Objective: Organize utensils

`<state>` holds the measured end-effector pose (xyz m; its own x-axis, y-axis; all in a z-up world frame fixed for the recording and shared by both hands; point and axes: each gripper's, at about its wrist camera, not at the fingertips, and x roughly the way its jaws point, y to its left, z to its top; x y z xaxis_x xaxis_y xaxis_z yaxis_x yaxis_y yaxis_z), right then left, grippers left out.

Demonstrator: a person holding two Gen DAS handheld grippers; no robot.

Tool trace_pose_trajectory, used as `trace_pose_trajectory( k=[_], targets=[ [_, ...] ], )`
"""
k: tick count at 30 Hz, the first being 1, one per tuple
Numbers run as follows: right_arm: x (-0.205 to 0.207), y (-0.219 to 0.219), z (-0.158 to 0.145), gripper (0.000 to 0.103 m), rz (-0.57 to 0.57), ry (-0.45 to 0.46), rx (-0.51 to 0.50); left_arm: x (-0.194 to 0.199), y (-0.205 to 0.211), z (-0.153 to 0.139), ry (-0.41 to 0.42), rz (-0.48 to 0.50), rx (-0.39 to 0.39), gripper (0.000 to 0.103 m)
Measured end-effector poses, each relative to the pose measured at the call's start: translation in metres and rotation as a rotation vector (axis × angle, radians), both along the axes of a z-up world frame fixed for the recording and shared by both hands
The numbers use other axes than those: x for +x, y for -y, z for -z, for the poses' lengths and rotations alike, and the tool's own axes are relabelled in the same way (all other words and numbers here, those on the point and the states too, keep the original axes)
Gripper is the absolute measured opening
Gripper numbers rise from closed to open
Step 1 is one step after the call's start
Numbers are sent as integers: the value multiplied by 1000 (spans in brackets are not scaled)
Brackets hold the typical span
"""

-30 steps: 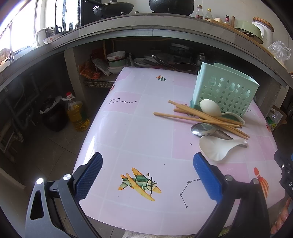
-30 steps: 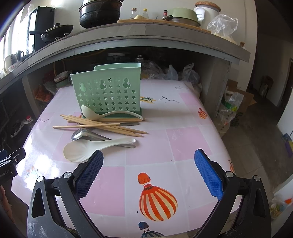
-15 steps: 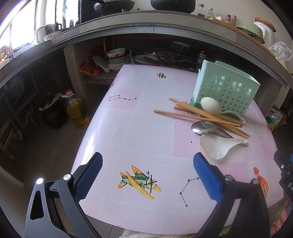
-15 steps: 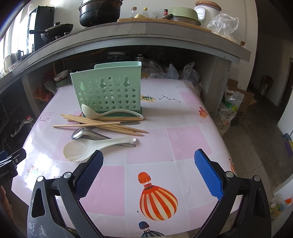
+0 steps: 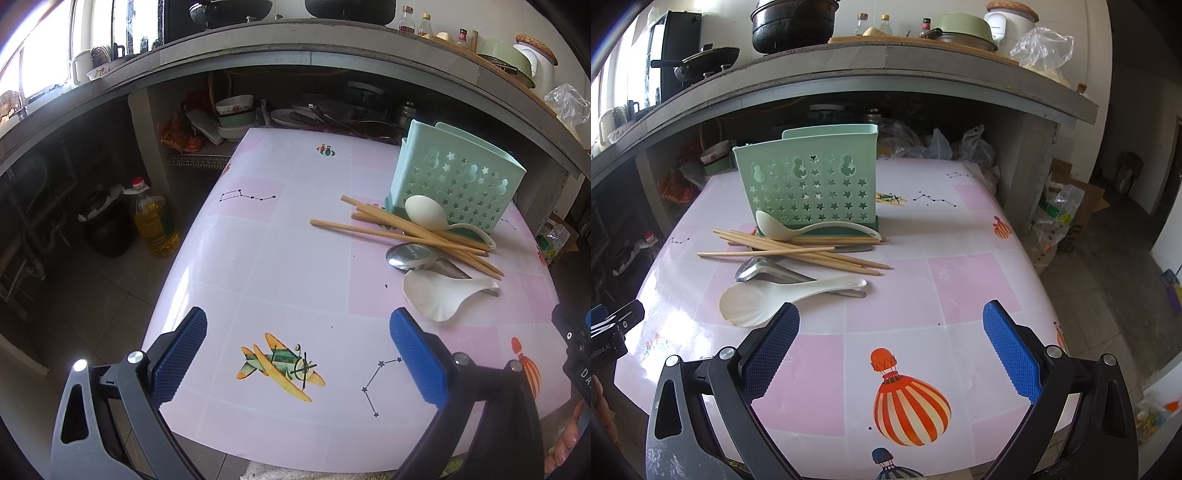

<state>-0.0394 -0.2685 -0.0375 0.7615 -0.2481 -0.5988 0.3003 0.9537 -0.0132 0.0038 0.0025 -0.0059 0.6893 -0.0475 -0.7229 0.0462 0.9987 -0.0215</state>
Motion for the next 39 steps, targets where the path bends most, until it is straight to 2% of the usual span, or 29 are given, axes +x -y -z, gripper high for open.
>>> trace_pose_trajectory(
  k=[31,39],
  targets=[
    [0,1,-1,95,3,-5,5,-1,-1,2,-1,4,-3,97],
    [2,3,4,95,4,-5,-3,-1,4,3,20,54,-41,97]
  ],
)
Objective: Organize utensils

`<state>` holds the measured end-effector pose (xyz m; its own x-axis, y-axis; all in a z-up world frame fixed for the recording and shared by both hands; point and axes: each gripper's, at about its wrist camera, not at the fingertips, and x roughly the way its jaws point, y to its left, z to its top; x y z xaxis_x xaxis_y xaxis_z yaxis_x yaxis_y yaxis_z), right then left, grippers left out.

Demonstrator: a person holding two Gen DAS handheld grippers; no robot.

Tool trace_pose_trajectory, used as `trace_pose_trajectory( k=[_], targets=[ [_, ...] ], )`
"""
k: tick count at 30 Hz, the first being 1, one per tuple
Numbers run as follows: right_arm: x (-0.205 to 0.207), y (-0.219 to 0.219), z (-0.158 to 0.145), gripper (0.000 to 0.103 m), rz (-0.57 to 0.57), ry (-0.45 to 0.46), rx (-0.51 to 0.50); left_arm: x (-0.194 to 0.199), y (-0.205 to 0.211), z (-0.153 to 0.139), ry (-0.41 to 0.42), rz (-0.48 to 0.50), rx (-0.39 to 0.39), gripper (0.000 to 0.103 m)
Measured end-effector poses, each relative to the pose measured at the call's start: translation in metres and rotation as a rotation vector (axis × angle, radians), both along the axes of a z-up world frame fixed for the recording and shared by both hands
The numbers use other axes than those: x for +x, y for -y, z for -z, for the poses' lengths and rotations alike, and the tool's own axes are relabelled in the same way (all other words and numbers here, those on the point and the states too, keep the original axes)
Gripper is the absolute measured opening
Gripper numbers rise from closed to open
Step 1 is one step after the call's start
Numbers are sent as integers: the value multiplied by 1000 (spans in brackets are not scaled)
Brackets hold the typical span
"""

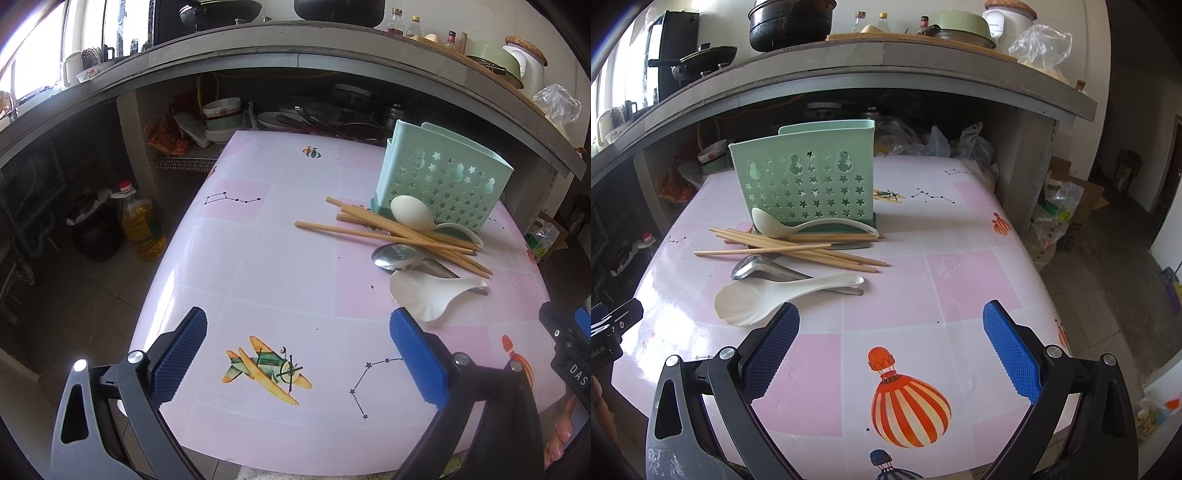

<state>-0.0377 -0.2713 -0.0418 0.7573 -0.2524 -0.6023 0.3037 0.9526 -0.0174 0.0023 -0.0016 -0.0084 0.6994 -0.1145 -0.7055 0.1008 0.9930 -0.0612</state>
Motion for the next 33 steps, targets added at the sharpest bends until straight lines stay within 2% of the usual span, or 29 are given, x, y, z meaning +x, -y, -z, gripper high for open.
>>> trace_pose_trajectory(
  k=[3,5,8,11,14,17,20,23,25,29,33],
  targets=[
    [4,0,3,95,-3,1,-8,0,5,2,12,37,-27,97],
    [5,1,4,95,-4,15,-16,1,7,3,4,85,-87,97],
    [7,3,4,95,-10,44,-23,7,8,5,-28,97,-179,97],
    [10,8,6,95,-27,52,-7,15,13,9,-41,113,-230,97],
    [15,13,12,95,-43,37,26,23,22,14,-50,170,-241,97],
    [19,17,19,95,-52,19,63,34,36,22,-80,209,-191,97],
    [25,20,27,95,-61,-6,100,44,48,31,-113,255,-185,94],
    [29,23,34,95,-63,-24,116,54,57,40,-160,294,-200,76],
    [33,25,38,95,-64,-38,124,62,61,47,-197,306,-221,59],
    [38,30,43,95,-68,-55,141,74,62,57,-255,299,-259,40],
    [42,33,45,95,-71,-54,146,81,65,58,-265,302,-270,23]
  ],
)
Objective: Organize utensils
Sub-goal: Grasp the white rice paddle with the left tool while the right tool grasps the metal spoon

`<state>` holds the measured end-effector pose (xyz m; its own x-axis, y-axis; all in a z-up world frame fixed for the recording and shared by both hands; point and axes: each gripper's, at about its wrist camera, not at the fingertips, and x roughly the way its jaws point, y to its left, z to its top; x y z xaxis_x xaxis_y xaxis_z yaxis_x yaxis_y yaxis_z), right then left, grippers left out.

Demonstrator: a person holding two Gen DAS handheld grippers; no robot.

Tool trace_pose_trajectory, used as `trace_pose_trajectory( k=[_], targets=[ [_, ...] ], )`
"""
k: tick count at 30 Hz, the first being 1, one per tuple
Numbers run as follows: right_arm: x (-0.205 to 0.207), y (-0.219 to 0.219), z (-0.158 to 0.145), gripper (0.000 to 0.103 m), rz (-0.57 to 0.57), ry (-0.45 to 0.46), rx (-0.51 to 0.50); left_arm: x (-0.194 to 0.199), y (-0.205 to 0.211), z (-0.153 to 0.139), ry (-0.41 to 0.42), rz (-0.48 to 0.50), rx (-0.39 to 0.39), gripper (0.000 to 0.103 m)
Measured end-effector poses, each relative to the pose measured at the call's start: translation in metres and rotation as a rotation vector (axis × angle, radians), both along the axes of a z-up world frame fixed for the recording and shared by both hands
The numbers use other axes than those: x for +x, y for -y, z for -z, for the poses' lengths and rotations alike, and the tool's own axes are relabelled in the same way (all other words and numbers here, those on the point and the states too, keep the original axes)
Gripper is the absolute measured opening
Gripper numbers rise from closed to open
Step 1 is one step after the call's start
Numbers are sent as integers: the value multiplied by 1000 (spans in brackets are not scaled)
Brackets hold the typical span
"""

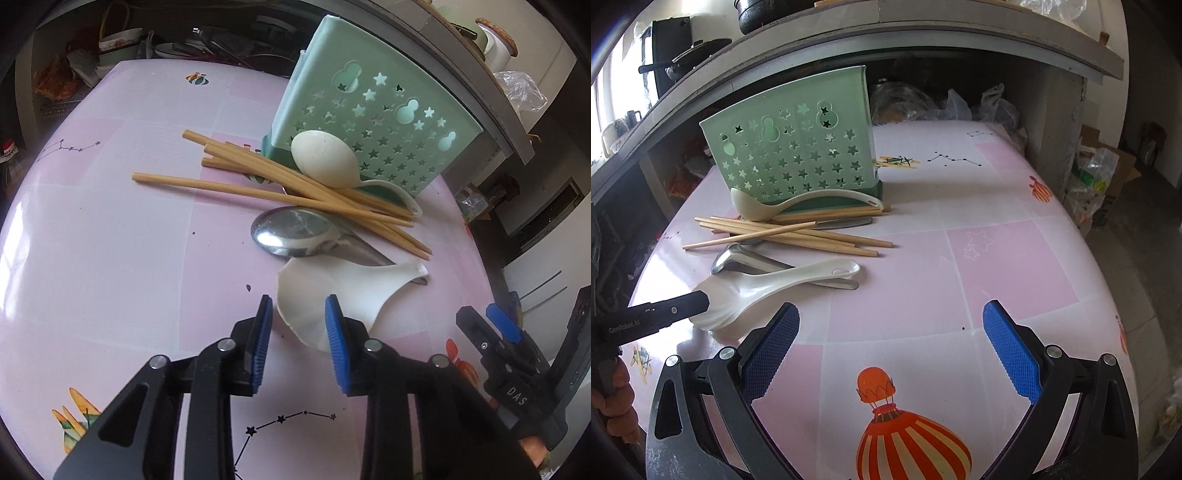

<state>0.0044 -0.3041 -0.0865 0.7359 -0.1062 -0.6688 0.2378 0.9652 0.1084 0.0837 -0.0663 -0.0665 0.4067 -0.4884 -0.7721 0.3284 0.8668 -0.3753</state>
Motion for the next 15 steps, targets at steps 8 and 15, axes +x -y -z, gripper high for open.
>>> trace_pose_trajectory(
  k=[8,15],
  targets=[
    [-5,8,-10,95,14,54,-6,5,0,0,7,-19,14,11],
    [-13,11,-45,90,-57,209,-83,-9,-32,-18,19,-26,-21,6]
  ],
)
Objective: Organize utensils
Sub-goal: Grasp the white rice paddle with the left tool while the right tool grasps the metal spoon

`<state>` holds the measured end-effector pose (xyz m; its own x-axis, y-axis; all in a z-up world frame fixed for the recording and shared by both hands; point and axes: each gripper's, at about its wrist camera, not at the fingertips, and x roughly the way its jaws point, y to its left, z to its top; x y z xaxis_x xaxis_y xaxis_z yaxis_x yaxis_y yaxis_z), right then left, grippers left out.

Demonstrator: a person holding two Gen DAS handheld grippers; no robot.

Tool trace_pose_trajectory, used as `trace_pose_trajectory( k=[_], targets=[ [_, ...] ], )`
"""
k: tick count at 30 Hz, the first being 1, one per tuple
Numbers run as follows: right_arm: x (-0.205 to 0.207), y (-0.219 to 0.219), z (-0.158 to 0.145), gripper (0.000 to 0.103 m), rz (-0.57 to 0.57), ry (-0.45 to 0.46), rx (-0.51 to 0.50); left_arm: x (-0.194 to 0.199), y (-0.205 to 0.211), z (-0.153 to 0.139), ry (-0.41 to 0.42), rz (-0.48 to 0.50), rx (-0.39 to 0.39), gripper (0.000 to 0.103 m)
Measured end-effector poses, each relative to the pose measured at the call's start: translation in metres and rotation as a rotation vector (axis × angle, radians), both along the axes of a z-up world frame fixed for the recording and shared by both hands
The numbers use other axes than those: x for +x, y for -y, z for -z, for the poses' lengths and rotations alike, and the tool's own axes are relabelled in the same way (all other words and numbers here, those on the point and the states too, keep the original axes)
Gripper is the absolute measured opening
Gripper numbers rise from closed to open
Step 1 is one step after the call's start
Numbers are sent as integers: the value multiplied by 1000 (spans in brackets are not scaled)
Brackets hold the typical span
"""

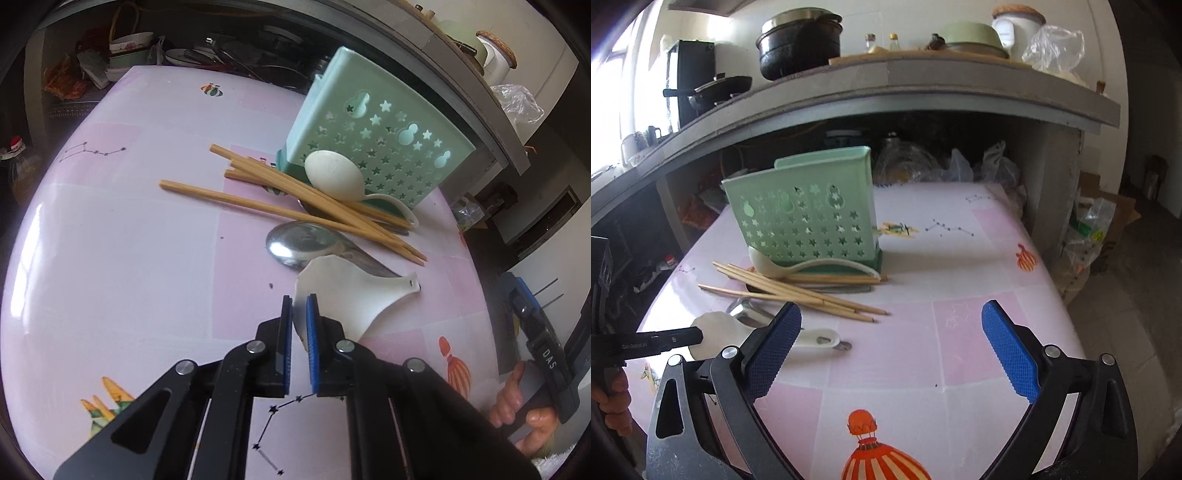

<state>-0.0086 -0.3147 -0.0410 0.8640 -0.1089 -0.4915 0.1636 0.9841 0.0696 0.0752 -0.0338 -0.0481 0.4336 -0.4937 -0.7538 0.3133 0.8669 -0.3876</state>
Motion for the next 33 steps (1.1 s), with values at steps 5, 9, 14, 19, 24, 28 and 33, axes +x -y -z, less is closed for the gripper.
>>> trace_pose_trajectory(
  k=[5,9,14,19,24,28,33],
  targets=[
    [20,-27,-9,69,-183,-5,-87,-11,-43,-4,-14,-47,10,6],
    [42,-65,2,54,-358,-68,-188,-20,-77,-6,-6,-104,9,5],
    [67,-105,29,31,-509,-158,-353,-23,-107,-2,-9,-155,4,5],
    [79,-127,47,24,-577,-204,-498,-20,-125,1,-10,-182,-12,5],
    [87,-141,57,20,-595,-211,-614,-18,-134,2,-1,-196,-31,5],
    [93,-153,66,11,-578,-193,-692,-22,-137,-1,22,-204,-53,4],
    [90,-152,61,1,-549,-166,-657,-28,-142,-18,83,-226,-86,2]
  ],
)
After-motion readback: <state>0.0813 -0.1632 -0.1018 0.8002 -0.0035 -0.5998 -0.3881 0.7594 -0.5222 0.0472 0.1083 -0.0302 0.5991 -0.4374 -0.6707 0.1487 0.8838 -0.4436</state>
